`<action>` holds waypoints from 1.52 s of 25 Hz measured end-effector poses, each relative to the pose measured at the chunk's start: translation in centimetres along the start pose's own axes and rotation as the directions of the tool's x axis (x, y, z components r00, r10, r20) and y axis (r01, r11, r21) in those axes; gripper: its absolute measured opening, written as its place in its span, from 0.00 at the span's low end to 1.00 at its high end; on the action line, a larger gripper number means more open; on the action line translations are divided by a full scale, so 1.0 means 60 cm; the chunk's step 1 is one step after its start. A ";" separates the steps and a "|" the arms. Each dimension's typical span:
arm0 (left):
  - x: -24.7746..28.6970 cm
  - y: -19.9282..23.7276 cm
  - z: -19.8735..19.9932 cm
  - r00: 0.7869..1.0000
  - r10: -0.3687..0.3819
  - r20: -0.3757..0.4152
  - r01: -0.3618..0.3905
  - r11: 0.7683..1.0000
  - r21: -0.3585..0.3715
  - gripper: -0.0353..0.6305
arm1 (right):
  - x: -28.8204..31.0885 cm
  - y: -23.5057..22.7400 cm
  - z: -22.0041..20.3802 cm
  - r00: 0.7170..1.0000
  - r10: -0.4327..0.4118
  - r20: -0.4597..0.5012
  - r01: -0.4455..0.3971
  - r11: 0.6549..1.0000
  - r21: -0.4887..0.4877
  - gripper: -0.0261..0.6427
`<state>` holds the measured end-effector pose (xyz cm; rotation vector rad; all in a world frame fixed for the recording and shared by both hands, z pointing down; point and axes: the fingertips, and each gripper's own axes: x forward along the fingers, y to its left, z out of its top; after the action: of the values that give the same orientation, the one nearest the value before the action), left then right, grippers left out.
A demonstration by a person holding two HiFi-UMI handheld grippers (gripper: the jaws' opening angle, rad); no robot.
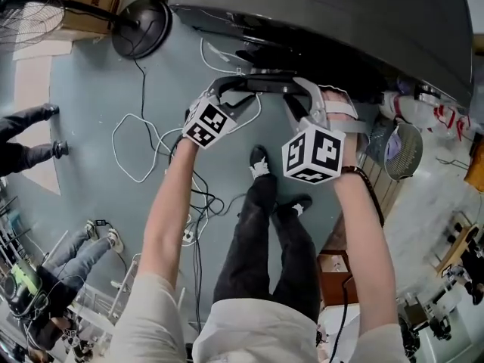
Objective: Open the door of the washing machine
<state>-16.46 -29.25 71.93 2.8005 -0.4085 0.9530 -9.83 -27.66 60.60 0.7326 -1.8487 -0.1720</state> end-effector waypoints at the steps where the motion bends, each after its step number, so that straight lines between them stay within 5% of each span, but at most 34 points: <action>1: -0.005 -0.009 -0.005 1.000 0.002 -0.002 -0.002 1.000 -0.002 0.40 | -0.003 0.008 -0.001 1.000 0.009 -0.003 -0.009 1.000 -0.004 0.28; 17: -0.054 -0.189 -0.063 0.999 0.002 -0.053 -0.004 0.999 -0.041 0.37 | -0.077 0.136 -0.031 0.996 0.080 -0.038 -0.083 0.992 -0.093 0.30; 30: -0.062 -0.365 -0.084 0.994 -0.083 -0.067 0.082 0.996 -0.018 0.37 | -0.159 0.228 -0.087 0.995 0.043 -0.093 -0.057 0.985 -0.162 0.34; 32: -0.060 -0.392 -0.083 0.993 -0.106 -0.058 0.104 0.994 -0.024 0.38 | -0.181 0.236 -0.097 0.995 0.035 -0.091 -0.045 0.993 -0.107 0.34; 35: -0.057 -0.423 -0.081 0.991 -0.130 -0.040 0.129 0.991 -0.027 0.38 | -0.216 0.236 -0.123 0.999 0.019 -0.049 -0.014 0.995 0.100 0.34; 37: -0.055 -0.442 -0.082 0.988 -0.147 -0.044 0.146 0.989 -0.020 0.39 | -0.235 0.232 -0.148 1.000 0.008 0.003 -0.008 0.950 0.312 0.34; 38: -0.055 -0.450 -0.082 0.987 -0.156 -0.048 0.156 0.988 -0.014 0.39 | -0.244 0.228 -0.159 0.999 -0.001 0.039 -0.016 0.900 0.436 0.34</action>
<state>-13.55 -1.77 72.19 2.7454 -0.1833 0.9795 -3.61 -6.46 58.83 1.0348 -1.9486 0.2481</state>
